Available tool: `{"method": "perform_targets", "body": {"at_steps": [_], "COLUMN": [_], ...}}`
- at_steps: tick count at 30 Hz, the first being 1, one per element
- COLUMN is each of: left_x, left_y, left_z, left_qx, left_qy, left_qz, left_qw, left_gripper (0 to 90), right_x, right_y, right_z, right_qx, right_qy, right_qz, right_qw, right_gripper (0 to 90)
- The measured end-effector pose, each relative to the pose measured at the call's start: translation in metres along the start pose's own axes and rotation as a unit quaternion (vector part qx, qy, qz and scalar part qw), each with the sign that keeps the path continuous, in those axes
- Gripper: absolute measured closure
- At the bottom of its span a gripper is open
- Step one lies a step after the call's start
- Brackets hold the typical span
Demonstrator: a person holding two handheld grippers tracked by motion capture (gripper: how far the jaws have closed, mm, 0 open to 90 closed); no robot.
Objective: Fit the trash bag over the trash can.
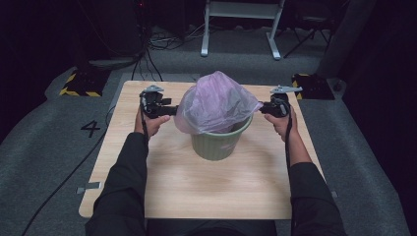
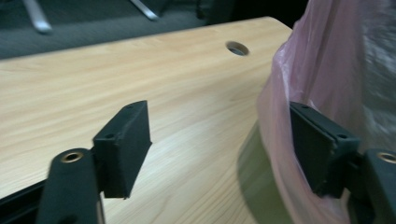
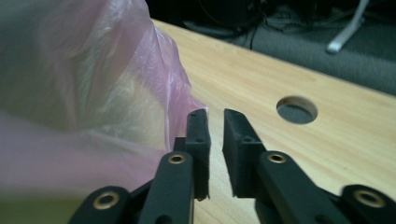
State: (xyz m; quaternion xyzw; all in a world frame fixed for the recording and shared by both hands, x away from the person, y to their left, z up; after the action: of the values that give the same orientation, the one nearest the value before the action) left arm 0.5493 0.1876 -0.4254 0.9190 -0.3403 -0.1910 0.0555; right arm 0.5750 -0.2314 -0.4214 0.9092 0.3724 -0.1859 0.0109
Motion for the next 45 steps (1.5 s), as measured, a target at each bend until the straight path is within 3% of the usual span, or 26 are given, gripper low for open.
{"method": "perform_targets", "body": {"at_steps": [3,7,10,13,15,17,19,20,22,25,27,31,34,35,36,39,41,43,45], "left_x": [-0.023,-0.046,-0.059,-0.068,-0.074,-0.079,-0.082,-0.084,-0.086,-0.082,-0.077,-0.07,-0.067,-0.066,-0.065,-0.065,-0.067,-0.07,-0.072], "left_y": [0.0,0.002,0.014,0.04,0.057,0.075,0.09,0.096,0.103,0.11,0.111,0.113,0.112,0.112,0.111,0.108,0.107,0.107,0.109], "left_z": [-0.004,-0.009,-0.011,-0.008,-0.004,0.0,0.003,0.003,0.003,0.004,0.006,0.009,0.01,0.01,0.01,0.011,0.012,0.014,0.017], "left_qx": [0.023,0.046,0.069,0.113,0.125,0.145,0.164,0.169,0.173,0.188,0.192,0.2,0.209,0.217,0.224,0.23,0.235,0.24,0.245], "left_qy": [0.015,0.023,0.037,0.043,0.045,0.05,0.048,0.055,0.06,0.053,0.045,0.045,0.047,0.048,0.049,0.054,0.055,0.057,0.048], "left_qz": [-0.005,-0.008,0.019,0.057,0.082,0.1,0.114,0.11,0.126,0.116,0.106,0.09,0.077,0.072,0.061,0.055,0.053,0.061,0.076], "left_qw": [0.9996,0.9986,0.9967,0.991,0.9878,0.983,0.9788,0.978,0.975,0.9739,0.9746,0.9747,0.9737,0.9723,0.9714,0.9702,0.9691,0.9672,0.9654], "left_gripper": [20.5,17.2,17.2,15.5,15.6,15.5,15.5,15.5,15.5,16.7,18.1,25.8,40.1,44.9,55.5,71.9,83.0,89.1,89.6], "right_x": [-0.015,-0.035,-0.051,-0.067,-0.075,-0.082,-0.087,-0.09,-0.098,-0.103,-0.102,-0.094,-0.086,-0.084,-0.082,-0.079,-0.082,-0.086,-0.09], "right_y": [0.005,0.009,0.01,0.009,0.008,0.006,0.002,-0.001,-0.011,-0.035,-0.047,-0.068,-0.074,-0.075,-0.077,-0.083,-0.088,-0.092,-0.096], "right_z": [-0.003,-0.009,-0.013,-0.015,-0.015,-0.014,-0.012,-0.012,-0.013,-0.017,-0.019,-0.02,-0.018,-0.017,-0.017,-0.014,-0.012,-0.011,-0.008], "right_qx": [-0.004,-0.009,-0.021,-0.039,-0.049,-0.07,-0.083,-0.092,-0.114,-0.156,-0.177,-0.227,-0.248,-0.249,-0.252,-0.277,-0.284,-0.291,-0.292], "right_qy": [0.01,0.025,0.041,0.047,0.049,0.037,0.026,0.033,0.05,0.058,0.057,0.044,0.034,0.036,0.036,0.032,0.037,0.04,0.039], "right_qz": [0.011,0.008,-0.001,-0.002,-0.003,0.013,-0.002,-0.005,-0.036,-0.063,-0.074,-0.073,-0.056,-0.055,-0.058,-0.061,-0.08,-0.087,-0.095], "right_qw": [0.9999,0.9996,0.9989,0.9982,0.9976,0.9968,0.9962,0.9952,0.9916,0.984,0.9797,0.9701,0.9666,0.9662,0.9654,0.9583,0.9548,0.9519,0.9508], "right_gripper": [68.5,55.0,50.6,41.4,37.0,31.8,29.6,28.3,27.3,23.6,23.4,23.7,33.8,41.1,47.9,74.7,88.0,90.0,90.0]}}
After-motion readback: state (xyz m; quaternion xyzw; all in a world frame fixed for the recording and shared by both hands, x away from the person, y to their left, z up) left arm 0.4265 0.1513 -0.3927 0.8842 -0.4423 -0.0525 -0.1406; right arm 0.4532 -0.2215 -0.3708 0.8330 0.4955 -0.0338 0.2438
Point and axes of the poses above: each handheld gripper's, and its own axes: x roughly forward along the jaws, z roughly out of its underside, y roughly to its right, the point moved 3 cm from there along x, roughly forward along the jaws, and after that the axes turned 10 degrees about y, right-handed, at the moved point
